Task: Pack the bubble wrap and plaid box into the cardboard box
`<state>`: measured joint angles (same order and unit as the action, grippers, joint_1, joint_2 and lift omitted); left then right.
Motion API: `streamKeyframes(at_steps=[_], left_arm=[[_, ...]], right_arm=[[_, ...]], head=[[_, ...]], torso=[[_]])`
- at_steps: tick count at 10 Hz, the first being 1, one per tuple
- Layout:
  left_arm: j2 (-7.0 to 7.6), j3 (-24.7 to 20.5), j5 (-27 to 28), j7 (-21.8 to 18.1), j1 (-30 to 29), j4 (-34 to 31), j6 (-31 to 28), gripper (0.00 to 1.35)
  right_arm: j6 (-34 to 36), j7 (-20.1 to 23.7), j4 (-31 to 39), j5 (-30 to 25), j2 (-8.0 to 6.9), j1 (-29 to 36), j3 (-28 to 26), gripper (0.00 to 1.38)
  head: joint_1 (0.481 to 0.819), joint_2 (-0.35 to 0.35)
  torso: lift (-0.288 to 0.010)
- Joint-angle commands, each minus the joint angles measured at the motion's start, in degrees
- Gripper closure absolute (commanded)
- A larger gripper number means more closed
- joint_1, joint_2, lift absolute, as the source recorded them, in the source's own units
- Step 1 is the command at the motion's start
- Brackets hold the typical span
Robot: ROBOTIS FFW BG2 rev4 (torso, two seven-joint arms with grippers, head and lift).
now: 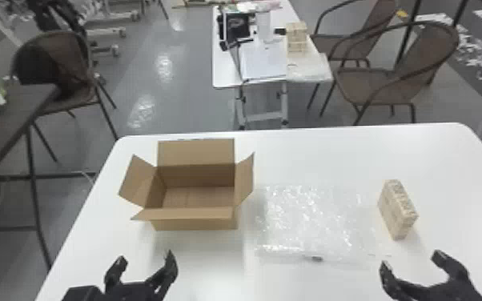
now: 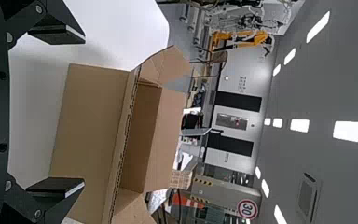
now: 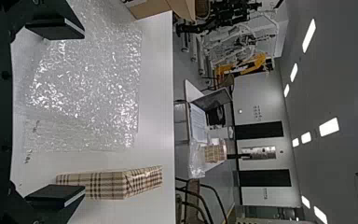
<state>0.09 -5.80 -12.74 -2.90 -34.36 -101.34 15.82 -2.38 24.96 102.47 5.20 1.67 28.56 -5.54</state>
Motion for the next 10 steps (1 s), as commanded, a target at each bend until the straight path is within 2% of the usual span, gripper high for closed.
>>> streamKeyframes(at_steps=[1, 8, 10], left_arm=[[-0.24, 0.0, 0.0, 0.0, 0.1, 0.0, 0.0, 0.21], [-0.24, 0.1, -0.4, 0.0, 0.3, -0.1, 0.3, 0.21], [-0.24, -0.4, -0.7, 0.0, 0.8, -0.4, -0.2, 0.25]], right_arm=[[0.0, 0.0, 0.1, 0.0, 0.0, 0.0, 0.0, 0.13], [1.2, 0.0, -0.1, 0.0, 0.0, -0.1, 0.0, 0.13], [1.4, 0.1, -0.1, 0.1, -0.09, -0.1, 0.0, 0.13]], head=[[0.695, 0.135], [0.695, 0.133], [0.695, 0.135]], torso=[[-0.044], [-0.044], [-0.044]])
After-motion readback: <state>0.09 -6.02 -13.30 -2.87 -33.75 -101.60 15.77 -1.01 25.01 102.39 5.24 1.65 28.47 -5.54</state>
